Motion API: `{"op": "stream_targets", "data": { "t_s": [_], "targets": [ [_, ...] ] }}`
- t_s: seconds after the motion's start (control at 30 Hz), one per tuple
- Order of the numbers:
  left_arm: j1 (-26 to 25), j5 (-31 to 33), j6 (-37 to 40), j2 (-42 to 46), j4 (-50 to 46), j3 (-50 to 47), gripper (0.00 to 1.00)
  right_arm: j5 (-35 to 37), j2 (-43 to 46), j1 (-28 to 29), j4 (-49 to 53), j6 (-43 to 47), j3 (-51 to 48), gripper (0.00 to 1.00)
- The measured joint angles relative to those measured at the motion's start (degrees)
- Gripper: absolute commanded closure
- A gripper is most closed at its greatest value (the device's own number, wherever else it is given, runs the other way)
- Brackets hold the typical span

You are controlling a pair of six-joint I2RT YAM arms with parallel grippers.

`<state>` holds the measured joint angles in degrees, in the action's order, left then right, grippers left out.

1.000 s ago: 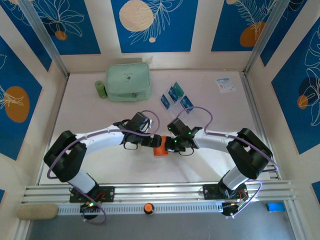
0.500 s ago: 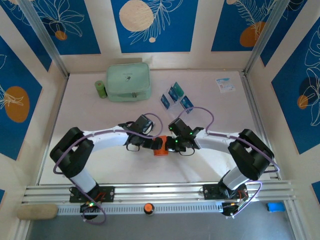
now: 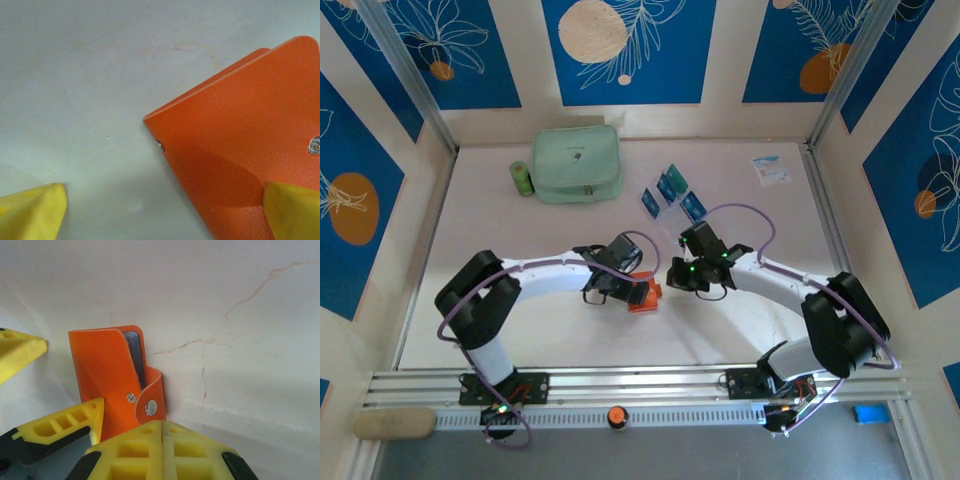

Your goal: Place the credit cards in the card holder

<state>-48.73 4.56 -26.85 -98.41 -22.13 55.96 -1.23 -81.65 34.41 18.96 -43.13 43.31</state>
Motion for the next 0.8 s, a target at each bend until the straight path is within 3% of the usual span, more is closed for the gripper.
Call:
{"op": "stream_targets", "data": {
  "t_s": [0.13,0.37,0.63,0.8],
  "targets": [
    [-0.2,0.3,0.0,0.0,0.0,0.0,0.0,-0.7,-1.9,0.2,0.4,1.2,1.6,0.79],
    [-0.2,0.5,0.0,0.0,0.0,0.0,0.0,-0.7,-4.5,1.6,1.1,1.9,3.9,0.75],
    [-0.2,0.5,0.0,0.0,0.0,0.0,0.0,-0.7,-8.2,1.9,2.0,2.8,5.7,0.76],
    [-0.2,0.5,0.0,0.0,0.0,0.0,0.0,-0.4,-8.7,2.0,2.4,3.7,6.5,0.85]
  ]
}}
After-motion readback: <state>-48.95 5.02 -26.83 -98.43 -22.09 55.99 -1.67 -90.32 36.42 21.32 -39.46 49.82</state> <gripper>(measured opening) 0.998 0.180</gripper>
